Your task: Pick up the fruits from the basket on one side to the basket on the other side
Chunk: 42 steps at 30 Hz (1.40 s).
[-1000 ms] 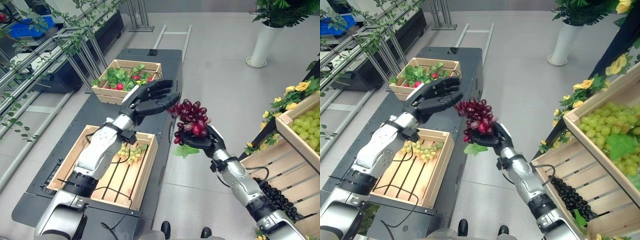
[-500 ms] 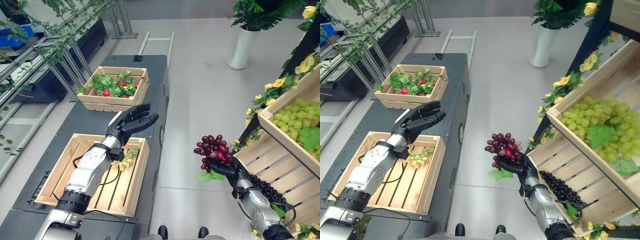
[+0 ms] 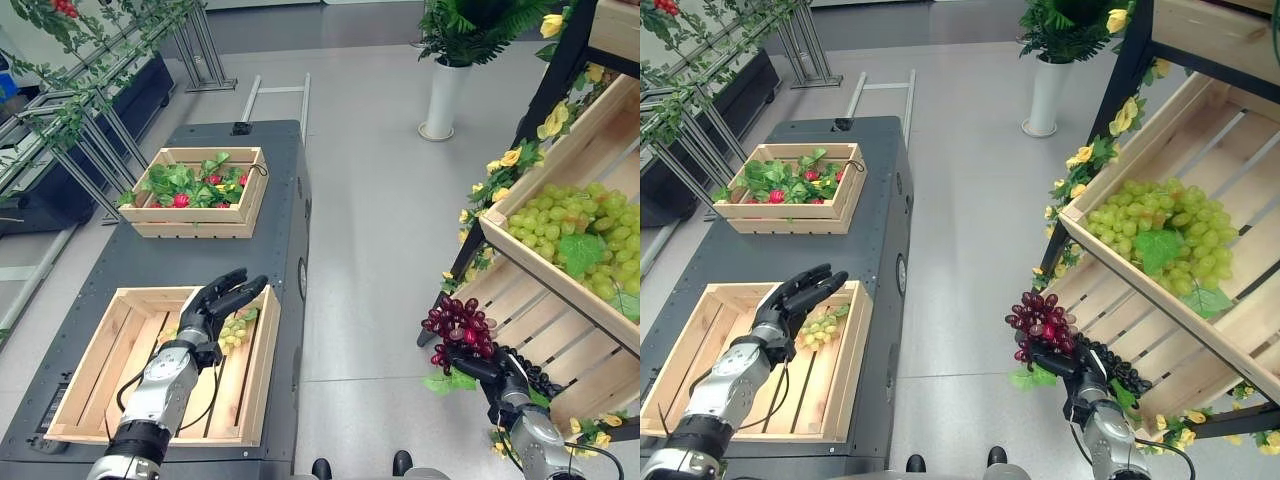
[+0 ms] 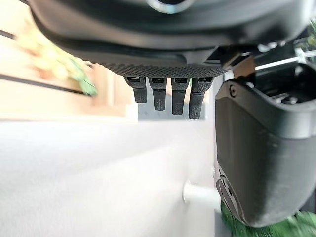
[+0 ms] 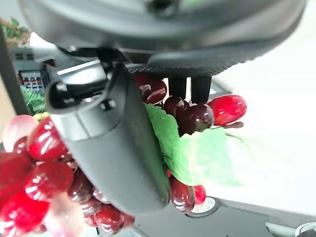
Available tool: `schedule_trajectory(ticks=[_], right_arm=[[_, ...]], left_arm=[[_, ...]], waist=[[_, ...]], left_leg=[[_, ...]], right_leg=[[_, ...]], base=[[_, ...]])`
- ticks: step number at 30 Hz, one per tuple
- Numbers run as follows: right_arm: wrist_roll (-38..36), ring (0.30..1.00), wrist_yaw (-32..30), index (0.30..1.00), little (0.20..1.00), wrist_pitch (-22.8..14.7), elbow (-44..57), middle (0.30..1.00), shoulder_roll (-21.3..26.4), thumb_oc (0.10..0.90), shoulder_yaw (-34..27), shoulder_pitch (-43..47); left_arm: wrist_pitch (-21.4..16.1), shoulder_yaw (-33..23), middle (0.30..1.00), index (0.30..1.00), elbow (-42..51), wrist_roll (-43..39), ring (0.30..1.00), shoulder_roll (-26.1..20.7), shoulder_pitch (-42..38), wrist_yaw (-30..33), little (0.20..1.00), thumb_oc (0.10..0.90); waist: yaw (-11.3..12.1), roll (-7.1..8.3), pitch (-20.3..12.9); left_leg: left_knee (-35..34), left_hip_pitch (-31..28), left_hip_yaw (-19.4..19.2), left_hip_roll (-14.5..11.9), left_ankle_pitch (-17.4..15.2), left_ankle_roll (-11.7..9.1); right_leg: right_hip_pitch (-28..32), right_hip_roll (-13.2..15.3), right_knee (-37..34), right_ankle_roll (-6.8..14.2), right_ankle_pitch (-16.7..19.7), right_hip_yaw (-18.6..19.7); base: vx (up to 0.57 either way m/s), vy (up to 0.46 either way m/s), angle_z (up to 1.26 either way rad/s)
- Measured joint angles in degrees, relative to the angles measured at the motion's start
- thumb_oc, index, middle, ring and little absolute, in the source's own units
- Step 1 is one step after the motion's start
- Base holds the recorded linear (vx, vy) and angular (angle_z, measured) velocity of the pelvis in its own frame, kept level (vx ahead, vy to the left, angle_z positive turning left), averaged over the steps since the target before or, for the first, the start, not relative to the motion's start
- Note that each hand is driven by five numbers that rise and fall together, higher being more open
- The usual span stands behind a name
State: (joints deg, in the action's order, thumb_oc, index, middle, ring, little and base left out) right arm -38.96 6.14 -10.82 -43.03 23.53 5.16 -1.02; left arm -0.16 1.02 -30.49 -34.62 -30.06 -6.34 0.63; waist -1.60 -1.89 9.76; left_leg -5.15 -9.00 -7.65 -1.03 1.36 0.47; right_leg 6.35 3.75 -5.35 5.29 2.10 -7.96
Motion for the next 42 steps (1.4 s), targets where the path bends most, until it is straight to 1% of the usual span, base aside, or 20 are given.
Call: schedule_trajectory(ticks=[1, 3, 4, 6, 8, 11, 13, 14, 16, 17, 19, 21, 24, 25, 26, 28, 30, 34, 37, 42], right_arm=[[0.0, 0.3, 0.0, 0.3, 0.3, 0.0, -0.22, 0.3, 0.03, 0.4, -0.3, -0.01], [-0.21, 0.3, -0.01, 0.3, 0.3, 0.0, -0.48, 0.3, 0.26, 0.4, -0.65, 0.13], [-0.29, 0.3, -0.02, 0.3, 0.3, 0.0, -0.59, 0.3, 0.26, 0.4, -0.64, 0.14], [-0.41, 0.3, -0.14, 0.3, 0.3, -0.01, -1.96, 0.3, 0.3, 0.4, -0.55, 1.78], [-2.08, 0.3, -0.76, 0.3, 0.3, -0.01, -2.51, 0.3, 0.44, 0.4, -0.43, 3.5], [-2.74, 0.3, -3.2, 0.3, 0.3, -0.02, -2.88, 0.3, 0.68, 0.4, -0.48, 9.69], [-4.44, 0.3, -4.55, 0.3, 0.3, -0.07, -3.08, 0.3, 0.98, 0.4, -0.86, 13.59], [-4.56, 0.3, -5.03, 0.3, 0.3, -0.11, -3.72, 0.3, 1.53, 0.4, -1.47, 16.04], [-4.84, 0.3, -6.62, 0.3, 0.3, -0.12, -4.16, 0.3, 2.63, 0.4, -3.14, 18.85], [-4.84, 0.3, -6.95, 0.3, 0.3, -0.12, -4.17, 0.3, 3.15, 0.4, -3.15, 19.36], [-4.86, 0.3, -7.49, 0.3, 0.3, -0.11, -4.4, 0.3, 4.97, 0.4, -4.22, 20.91], [-5.08, 0.3, -7.51, 0.3, 0.3, -0.01, -6.03, 0.3, 6.34, 0.4, -4.99, 22.13], [-8.7, 0.3, -7.59, 0.3, 0.3, 1.03, -10.51, 0.3, 9.29, 0.4, -5.13, 25.13], [-8.84, 0.3, -7.63, 0.3, 0.3, 1.17, -11.96, 0.3, 10.22, 0.4, -5.18, 25.8], [-8.84, 0.3, -7.63, 0.3, 0.3, 1.25, -12.6, 0.3, 10.58, 0.4, -5.18, 26.17], [-9.0, 0.3, -8.03, 0.3, 0.3, 1.71, -13.42, 0.3, 12.21, 0.4, -5.22, 27.12], [-11.37, 0.3, -9.02, 0.3, 0.3, 1.72, -13.38, 0.3, 12.73, 0.4, -6.33, 28.34], [-15.67, 0.3, -10.91, 0.3, 0.3, 1.69, -13.27, 0.3, 13.36, 0.4, -7.31, 30.62], [-16.01, 0.3, -11.97, 0.3, 0.3, 1.67, -13.29, 0.3, 13.84, 0.4, -8.67, 32.06], [-15.54, 0.3, -12.02, 0.3, 0.3, 1.69, -13.63, 0.3, 15.93, 0.4, -8.84, 33.59]], left_arm=[[-0.51, -0.47, 0.9, 0.9, -0.73, -0.28, 0.9, 0.35, 0.05, 1.06, 0.9, 0.8], [-3.82, -2.64, 0.9, 0.9, -2.31, -1.76, 0.9, 1.82, 0.21, 5.7, 0.9, 0.8], [-4.59, -2.68, 0.9, 0.9, -2.31, -1.85, 0.9, 1.95, 0.19, 6.46, 0.9, 0.8], [-8.51, -2.63, 0.9, 0.9, -2.28, -1.83, 0.9, 2.17, -0.56, 8.67, 0.9, 0.8], [-10.48, -2.43, 0.9, 0.9, -2.24, -1.79, 0.9, 2.28, -2.05, 10.03, 0.9, 0.8], [-12.42, -2.24, 0.9, 0.9, -2.42, -1.67, 0.9, 1.29, -7.24, 10.85, 0.9, 0.8], [-13.16, -1.19, 0.9, 0.9, -3.25, -1.58, 0.9, 0.26, -10.16, 10.63, 0.9, 0.8], [-13.5, -0.55, 0.9, 0.9, -3.34, -1.48, 0.9, 0.12, -11.8, 10.72, 0.9, 0.8], [-13.78, 1.07, 0.9, 0.9, -3.35, -0.31, 0.9, 0.1, -14.14, 10.64, 0.9, 0.8], [-13.95, 1.44, 0.9, 0.9, -3.35, 0.28, 0.9, 0.07, -14.61, 10.61, 0.9, 0.8], [-14.19, 3.25, 0.9, 0.9, -3.33, 2.38, 0.9, -0.05, -15.82, 10.25, 0.9, 0.8], [-14.25, 5.16, 0.9, 0.9, -3.29, 5.12, 0.9, -0.43, -16.34, 10.21, 0.9, 0.8], [-14.33, 9.21, 0.9, 0.9, -2.43, 9.28, 0.9, -2.72, -17.56, 10.14, 0.9, 0.8], [-14.33, 9.8, 0.9, 0.9, -2.41, 9.59, 0.9, -2.88, -17.91, 10.2, 0.9, 0.8], [-14.34, 9.86, 0.9, 0.9, -2.37, 9.62, 0.9, -2.93, -18.0, 10.21, 0.9, 0.8], [-14.42, 9.92, 0.9, 0.9, -1.57, 10.13, 0.9, -3.79, -18.31, 10.54, 0.9, 0.8], [-14.7, 9.97, 0.9, 0.9, -0.87, 10.92, 0.9, -5.08, -18.31, 10.9, 0.9, 0.8], [-15.94, 10.55, 0.9, 0.9, 1.98, 12.49, 0.9, -6.84, -18.28, 11.61, 0.9, 0.8], [-17.18, 13.77, 0.9, 0.9, 5.64, 15.08, 0.9, -8.76, -18.29, 12.48, 0.9, 0.8], [-17.59, 15.33, 0.9, 0.9, 7.55, 16.88, 0.9, -12.46, -18.31, 12.26, 0.9, 0.8]], waist=[[0.03, 0.03, 0.01], [0.18, 0.25, 0.03], [0.2, 0.45, 0.06], [0.34, 1.08, 0.35], [0.73, 1.82, 1.26], [0.94, 3.82, 7.05], [0.88, 4.53, 10.54], [0.9, 4.61, 12.6], [1.05, 4.21, 16.25], [1.07, 4.12, 16.99], [1.24, 3.53, 18.79], [1.1, 3.21, 19.1], [1.97, 3.08, 20.29], [2.51, 3.06, 20.4], [2.63, 3.07, 20.5], [2.63, 3.02, 20.77], [2.84, 3.02, 20.81], [3.21, 2.97, 20.84], [3.31, 2.93, 20.85], [3.33, 2.81, 20.89]], left_leg=[[0.0, 0.03, -0.25, -0.01, -0.01, 0.01], [0.0, 0.62, -0.85, -0.01, 0.06, 0.13], [0.04, 0.85, -0.9, 0.03, 0.1, 0.16], [0.06, 2.46, -1.34, 0.06, 0.57, 0.36], [1.24, 4.54, -1.89, 0.18, 0.6, 0.41], [5.05, 7.93, -2.28, 0.03, 0.33, 0.62], [7.55, 9.94, -2.51, -0.05, -0.32, 0.44], [10.57, 12.05, -2.52, -0.17, -1.3, 0.42], [15.19, 14.71, -2.23, -0.47, -2.77, 0.36], [16.79, 15.63, -2.11, -0.65, -3.41, 0.38], [22.17, 19.8, -1.47, -1.22, -5.37, 0.29], [25.48, 22.86, -0.77, -1.35, -6.37, 0.17], [32.34, 26.9, -0.24, -1.72, -9.27, -0.06], [34.54, 28.05, -0.24, -1.82, -10.11, 0.1], [35.51, 28.59, -0.18, -1.88, -10.53, 0.08], [40.34, 31.75, 0.85, -2.07, -12.61, -0.22], [43.52, 34.25, 1.13, -2.4, -13.79, -0.36], [46.91, 37.85, 1.42, -3.02, -14.65, -0.39], [48.27, 40.18, 1.45, -3.06, -14.97, -0.36], [49.87, 42.64, 1.24, -3.06, -15.24, 0.01]], right_leg=[[-0.13, -0.03, 0.0, -0.01, 0.07, 0.03], [-1.02, -0.09, 0.02, -0.05, 0.54, 1.17], [-1.27, -0.11, 0.14, -0.05, 0.65, 1.19], [-3.08, 0.02, 0.32, -0.07, 1.28, 1.21], [-5.37, 0.19, 1.44, -0.14, 1.56, 1.26], [-9.24, 0.54, 5.69, -0.77, 1.46, 0.76], [-11.42, 0.89, 8.29, -1.03, 1.08, 0.63], [-13.35, 1.38, 10.81, -1.47, 0.27, -0.47], [-15.35, 1.62, 14.69, -1.77, -1.29, -0.71], [-16.09, 1.74, 15.91, -1.78, -1.78, -0.78], [-19.7, 1.86, 20.57, -2.28, -3.67, -1.04], [-22.58, 2.32, 24.36, -2.44, -4.83, -1.62], [-26.82, 3.04, 31.86, -2.99, -8.29, -1.71], [-28.28, 3.34, 34.35, -3.18, -9.5, -1.68], [-28.81, 3.45, 35.44, -3.19, -10.05, -1.69], [-31.58, 3.85, 40.38, -3.51, -12.39, -1.98], [-33.98, 4.02, 43.56, -3.88, -13.65, -2.01], [-37.28, 3.81, 46.21, -4.21, -14.18, -1.98], [-39.49, 3.93, 47.33, -4.16, -14.41, -1.82], [-42.0, 4.19, 48.8, -4.14, -14.49, -1.51]], base=[[0.01, 0.002, -0.17], [-0.09, -0.008, -0.16], [-0.12, -0.017, -0.09], [-0.2, -0.039, -0.09], [-0.22, -0.05, -0.12], [-0.16, -0.048, -0.09], [-0.08, -0.04, -0.06], [-0.07, -0.048, 0.01], [-0.04, -0.033, 0.09], [-0.03, -0.017, 0.08], [-0.05, -0.019, 0.09], [-0.05, -0.023, 0.15], [-0.03, -0.021, 0.07], [-0.03, -0.028, -0.03], [-0.03, -0.041, 0.03], [-0.03, -0.051, 0.12], [-0.04, -0.049, 0.04], [-0.04, -0.026, -0.01], [0.0, 0.0, 0.0], [0.0, 0.0, 0.0]])
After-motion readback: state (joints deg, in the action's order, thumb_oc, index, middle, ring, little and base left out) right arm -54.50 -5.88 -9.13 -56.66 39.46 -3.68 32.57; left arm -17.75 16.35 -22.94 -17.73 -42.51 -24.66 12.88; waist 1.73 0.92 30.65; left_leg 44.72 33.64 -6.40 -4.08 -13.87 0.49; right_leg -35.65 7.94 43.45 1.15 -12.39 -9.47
